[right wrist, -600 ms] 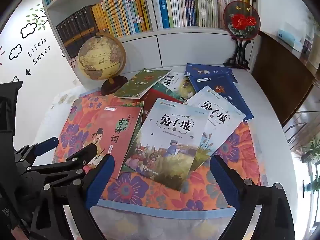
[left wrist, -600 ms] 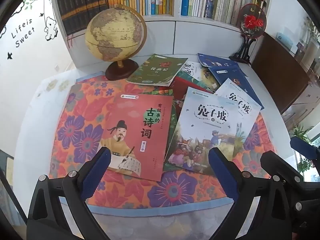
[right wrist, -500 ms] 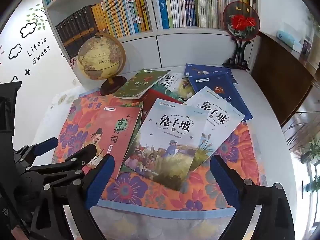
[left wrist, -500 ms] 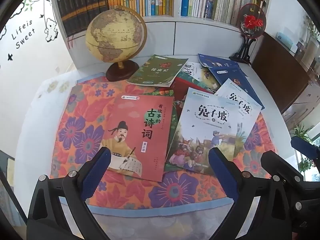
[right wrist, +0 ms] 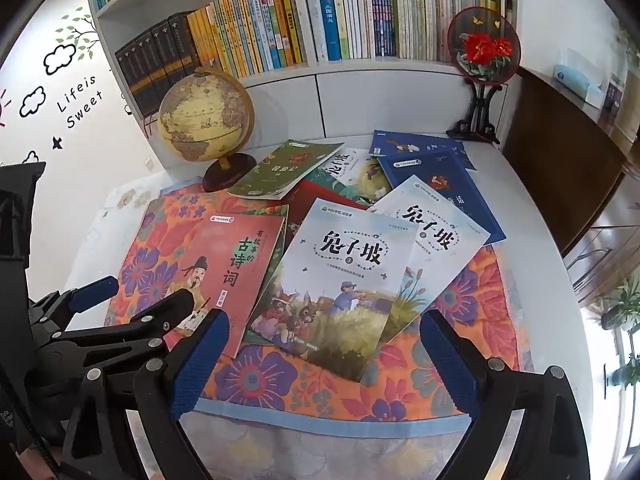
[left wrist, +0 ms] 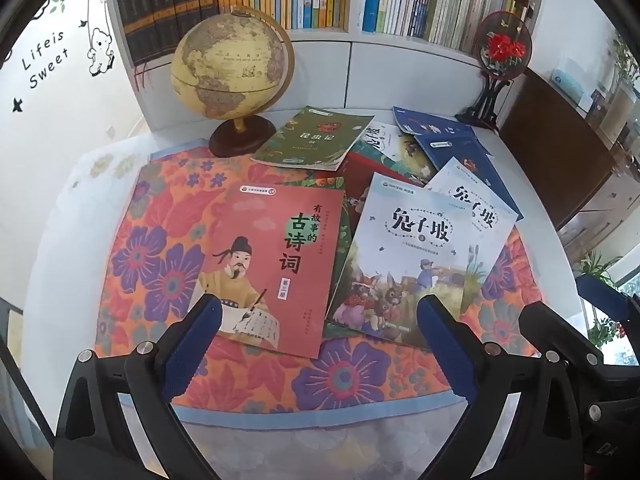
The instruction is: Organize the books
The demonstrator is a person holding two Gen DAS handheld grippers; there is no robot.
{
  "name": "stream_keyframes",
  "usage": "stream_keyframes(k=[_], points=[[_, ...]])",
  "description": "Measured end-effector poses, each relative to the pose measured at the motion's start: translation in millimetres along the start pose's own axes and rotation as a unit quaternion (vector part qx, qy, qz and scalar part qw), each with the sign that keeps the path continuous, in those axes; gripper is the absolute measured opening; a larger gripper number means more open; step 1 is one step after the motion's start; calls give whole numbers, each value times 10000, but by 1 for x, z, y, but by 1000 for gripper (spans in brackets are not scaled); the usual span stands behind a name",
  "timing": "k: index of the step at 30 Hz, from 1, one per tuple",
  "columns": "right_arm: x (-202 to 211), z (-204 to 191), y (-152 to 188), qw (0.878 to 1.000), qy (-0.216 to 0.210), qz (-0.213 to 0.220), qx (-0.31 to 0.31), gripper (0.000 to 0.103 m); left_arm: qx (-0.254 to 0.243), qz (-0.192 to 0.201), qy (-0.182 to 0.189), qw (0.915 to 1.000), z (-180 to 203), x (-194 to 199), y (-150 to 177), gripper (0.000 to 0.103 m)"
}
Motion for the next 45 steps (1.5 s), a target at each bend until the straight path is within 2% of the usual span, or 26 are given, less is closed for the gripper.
stream_keyframes(k=[3,8,27,31,39,45], points=[[5,1,-3,10000,-34,-4,-38,95,107,-70,169,9998,-3,-1,0,98],[6,-1,0,10000,-64,-14,-15,95,289,-26,243,9993,-7,2,0,98],[10,-8,8,9999,-118,-6,118,95,293,-58,-163,9994,-15,6,3,98],[13,-6,10,9999,-100,21,60,95,339,-56,-87,9994,-16,7,3,98],[29,-10,10,9986,-409,336,3,95,312,-39,-31,9995,-14,10,4,98],[48,-17,-10,9971,-272,679,199,95,307,2,-60,9995,-18,13,3,98]])
Point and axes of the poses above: each gripper's, at about its wrist camera, not at the fingertips, and x roughly against the way its jaws point, z to its right, y to its underside, the point moved 1 cm from there along -x, roughly the way its jaws point, and after that the axes turned 12 degrees about z, right-handed, at the moved point
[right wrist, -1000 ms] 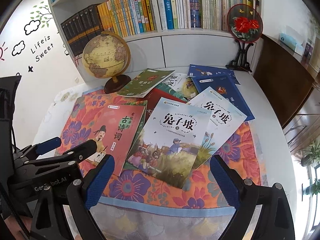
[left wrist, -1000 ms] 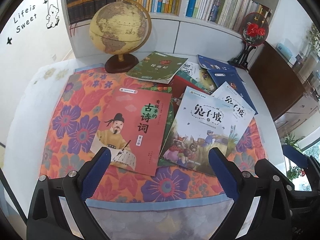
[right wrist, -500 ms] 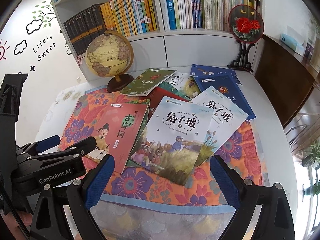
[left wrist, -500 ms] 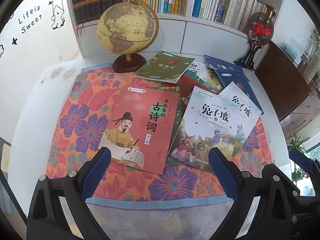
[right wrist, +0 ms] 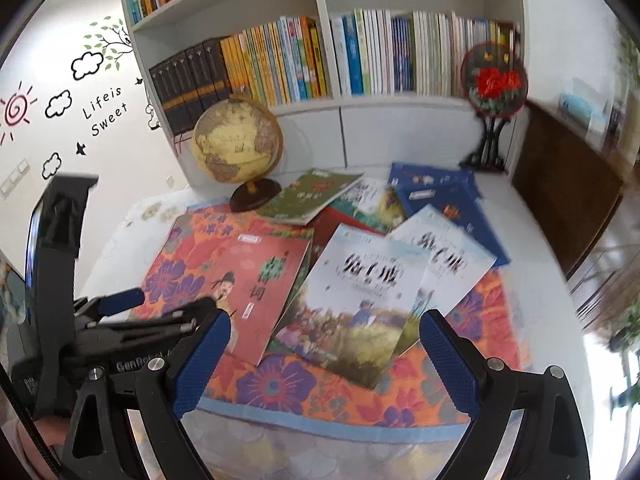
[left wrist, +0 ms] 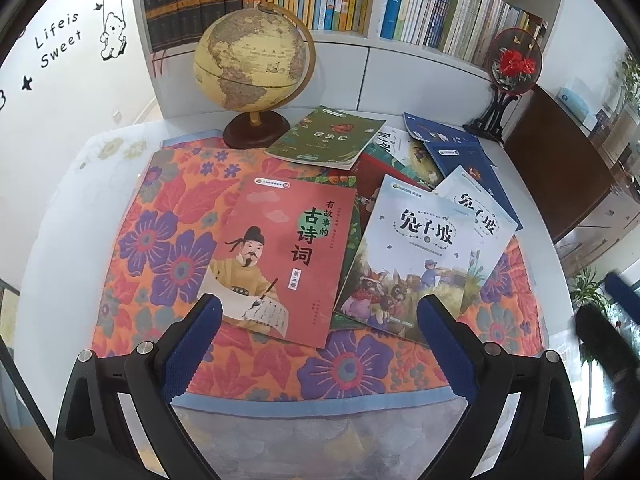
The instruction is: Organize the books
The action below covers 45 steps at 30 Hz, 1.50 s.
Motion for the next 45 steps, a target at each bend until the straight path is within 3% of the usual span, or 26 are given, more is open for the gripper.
stream_keyframes(k=[3,5,12,18,26,37,45], points=[[9,3,-17,9988,-288,218,-344,96,41,-15,26,10000,-3,0,-1,98],[11,3,-23,9983,-234,317,-424,99,47,-9,13,10000,-4,0,-2,98],[-1,-3,-5,10000,52,-8,-74,99,54,47,39,10000,-7,3,-3,98],[-3,-13,9,9983,285,-6,510,99,96,75,-23,9999,-10,4,-4,98],[-6,4,18,9993,-339,-107,-115,94,222,34,57,9997,-14,1,-2,98],[-16,15,25,9988,-246,-308,-308,93,161,-80,121,9998,-11,-10,1,98],[-40,31,40,9955,-237,-698,-593,93,143,-254,352,9990,-13,-34,8,98]])
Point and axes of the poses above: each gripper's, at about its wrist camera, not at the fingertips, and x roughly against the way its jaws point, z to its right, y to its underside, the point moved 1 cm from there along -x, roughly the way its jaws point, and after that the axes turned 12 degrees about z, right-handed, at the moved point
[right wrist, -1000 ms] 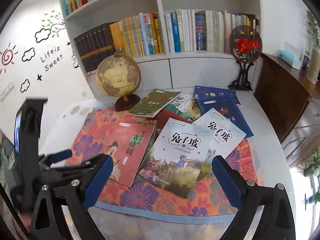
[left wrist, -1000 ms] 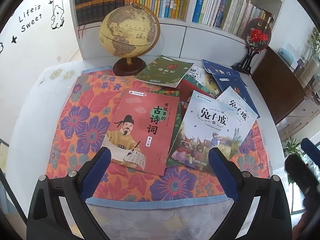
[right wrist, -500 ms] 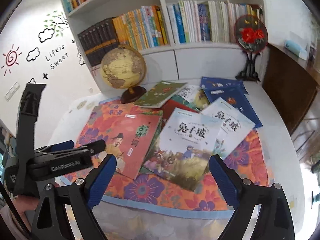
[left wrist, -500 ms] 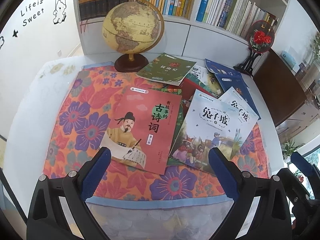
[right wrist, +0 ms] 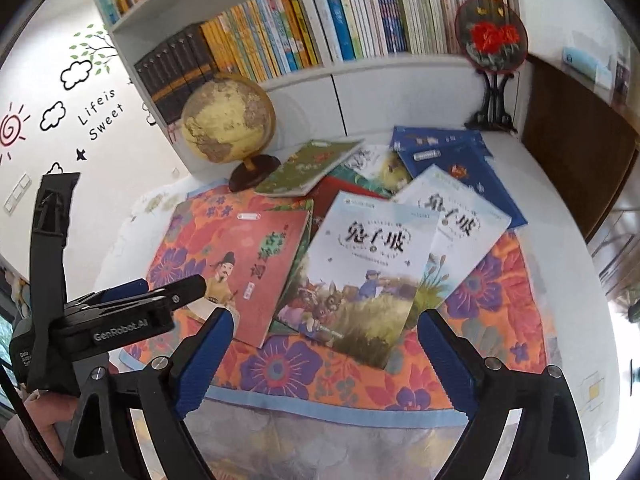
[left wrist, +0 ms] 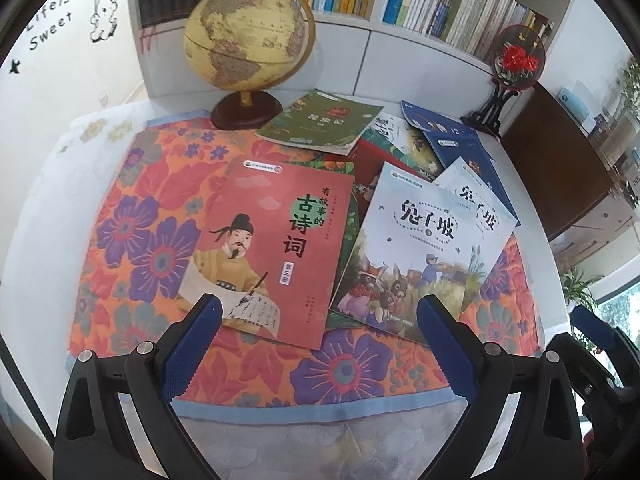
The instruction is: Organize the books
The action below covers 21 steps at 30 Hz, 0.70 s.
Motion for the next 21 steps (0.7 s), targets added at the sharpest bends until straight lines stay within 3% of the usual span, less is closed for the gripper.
stream_keyframes(k=[3,5,7,11,14,18,21], points=[[-20,17,8,9996,39,-250,-157,91,-76,-149,-37,9999,-5,-21,4,98],[-39,31,15,9985,37,-486,-240,77,-69,-265,-35,9996,-9,-39,6,98],[-59,44,22,9969,31,-694,-361,76,-105,-398,51,9991,-10,-60,8,97],[-105,77,36,9914,-31,-997,-843,63,-381,-577,520,9963,9,-99,13,97],[-132,93,41,9877,63,-1098,-1114,59,-876,-624,725,9915,37,-128,18,97],[-153,103,48,9831,43,-1277,-1308,59,-1072,-963,711,9870,50,-159,27,97],[-155,102,50,9833,51,-1258,-1312,60,-1401,-817,846,9831,63,-158,32,98]])
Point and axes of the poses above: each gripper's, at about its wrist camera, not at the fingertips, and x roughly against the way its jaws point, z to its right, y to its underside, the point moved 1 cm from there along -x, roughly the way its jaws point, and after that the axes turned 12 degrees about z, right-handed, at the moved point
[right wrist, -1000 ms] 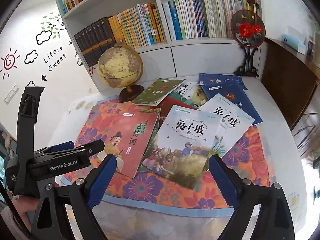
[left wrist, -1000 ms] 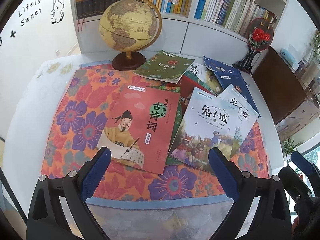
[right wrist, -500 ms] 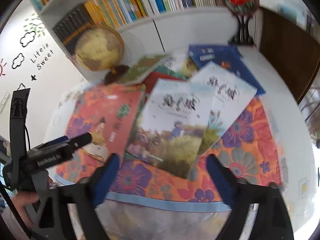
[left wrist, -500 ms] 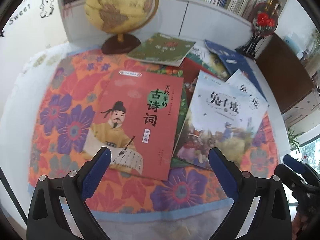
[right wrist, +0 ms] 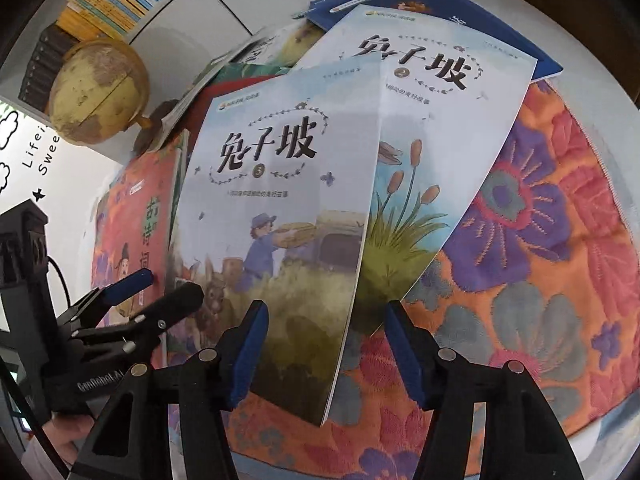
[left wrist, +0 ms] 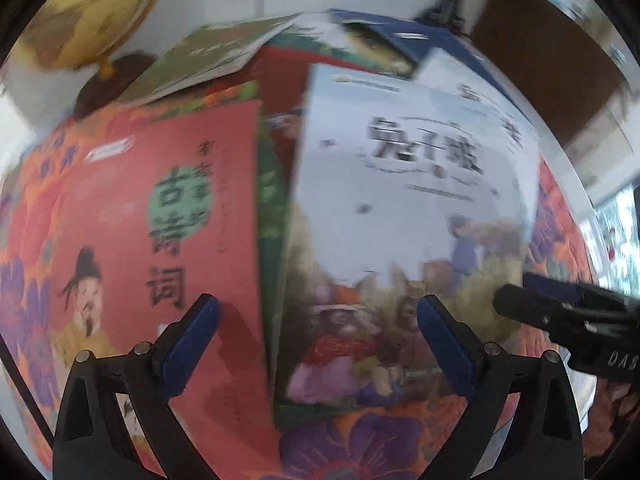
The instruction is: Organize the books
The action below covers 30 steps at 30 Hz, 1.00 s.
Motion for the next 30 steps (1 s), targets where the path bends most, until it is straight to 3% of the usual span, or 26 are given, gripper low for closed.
stream_keyframes(k=[3,6,12,17,20,24,27,29,30], points=[[3,4,4,9998,-208,-51,-64,56,-247,-92,310,9992,17,3,4,95],[7,15,20,9974,-571,-283,-343,51,-137,-216,690,9973,21,8,11,95],[26,12,58,9968,-566,-558,5,50,-81,-441,1006,9939,33,28,44,95],[46,18,93,9913,-723,-1092,117,49,207,-961,1520,9835,38,48,82,95],[55,28,91,9936,-597,-943,159,49,203,-1096,1341,9847,34,42,94,95],[45,48,71,9939,-714,-810,-244,49,813,-1090,1392,9809,22,36,81,94],[37,47,64,9924,-897,-830,-167,43,733,-933,1128,9865,19,32,72,74],[36,48,63,9913,-978,-875,-50,31,806,-855,1083,9871,16,29,66,71],[34,45,63,9911,-1008,-875,-10,30,814,-858,1102,9868,15,27,65,71]])
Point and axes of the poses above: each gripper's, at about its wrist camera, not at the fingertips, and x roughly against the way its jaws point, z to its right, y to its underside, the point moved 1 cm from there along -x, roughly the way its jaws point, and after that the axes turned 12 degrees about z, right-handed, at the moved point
